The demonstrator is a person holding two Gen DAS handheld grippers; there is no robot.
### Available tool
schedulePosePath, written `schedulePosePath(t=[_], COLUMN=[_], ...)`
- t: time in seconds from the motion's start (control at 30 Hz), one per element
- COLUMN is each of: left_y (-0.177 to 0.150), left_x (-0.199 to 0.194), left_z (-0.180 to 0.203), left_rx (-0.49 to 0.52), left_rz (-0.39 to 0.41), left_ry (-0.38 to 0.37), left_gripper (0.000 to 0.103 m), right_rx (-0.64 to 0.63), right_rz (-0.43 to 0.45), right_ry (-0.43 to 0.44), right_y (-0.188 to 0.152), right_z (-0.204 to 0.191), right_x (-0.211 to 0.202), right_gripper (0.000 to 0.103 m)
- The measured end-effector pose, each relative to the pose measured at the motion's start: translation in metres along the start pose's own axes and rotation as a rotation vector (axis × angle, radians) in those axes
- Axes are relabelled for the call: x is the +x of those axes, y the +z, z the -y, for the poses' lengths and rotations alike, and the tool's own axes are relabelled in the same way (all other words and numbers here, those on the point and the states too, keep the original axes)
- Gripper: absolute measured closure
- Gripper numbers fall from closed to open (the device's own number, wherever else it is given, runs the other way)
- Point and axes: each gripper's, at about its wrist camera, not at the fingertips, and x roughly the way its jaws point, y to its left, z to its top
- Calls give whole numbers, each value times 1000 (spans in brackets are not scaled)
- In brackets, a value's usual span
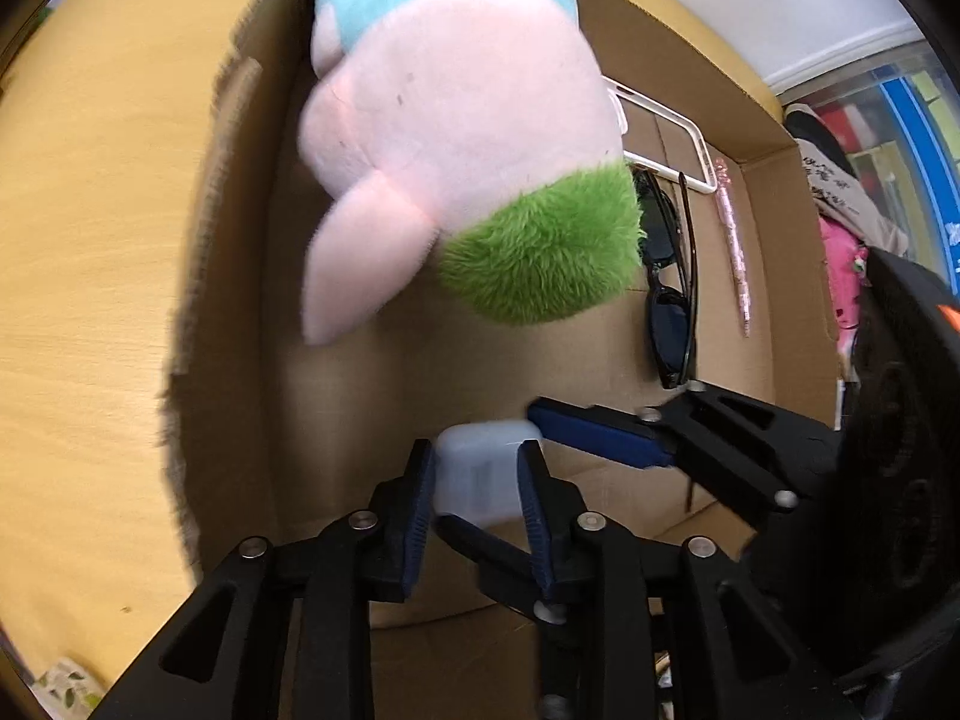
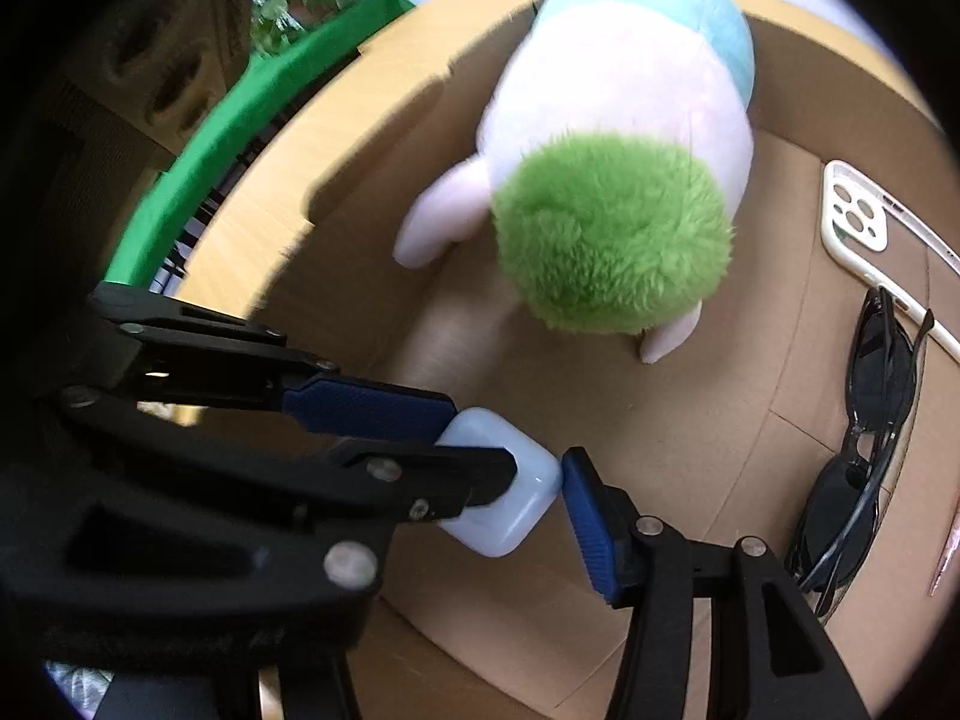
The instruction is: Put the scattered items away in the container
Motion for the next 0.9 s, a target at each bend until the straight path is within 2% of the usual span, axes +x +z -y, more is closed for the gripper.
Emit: schedulePosePath(t=[0.03,0.1,0.2,0.27,0.33,0.4,0.47,0.53,0.7,0.9], left_y=[-2,-8,-21,-35,-50,-63,-78,-89,-102,-121], left_x=[-7,-26,-61,-92,-121,-147,-172,-187,-193,-190], left_z=[1,4,11,22,34,47,62,75,118,165], left_rx=[-1,-6,-15,-11,-11,-40,-68,-80,-55,39], left_rz=[16,58,146,240,335,437,552,609,672,675], left_ry=[14,25,67,123,193,270,311,334,348,381], left_gripper=[53,47,29,25,9,0,1,1,1,1], right_rx=[-5,-17,-14,-4,5,33,79,102,115,138], right_rz=[16,37,75,114,150,173,191,203,242,263], right_ry=[1,-5,-27,-47,-98,-167,-211,-258,-347,-383], right_y=[-2,-8,-23,-37,-51,-64,-73,-73,-95,-121], right_z=[-2,-6,-9,-9,-8,-4,5,11,3,-3], right_x=[-7,-21,-50,-74,-98,-122,-147,-165,-204,-237], right_gripper=[51,50,47,45,42,39,38,38,38,38])
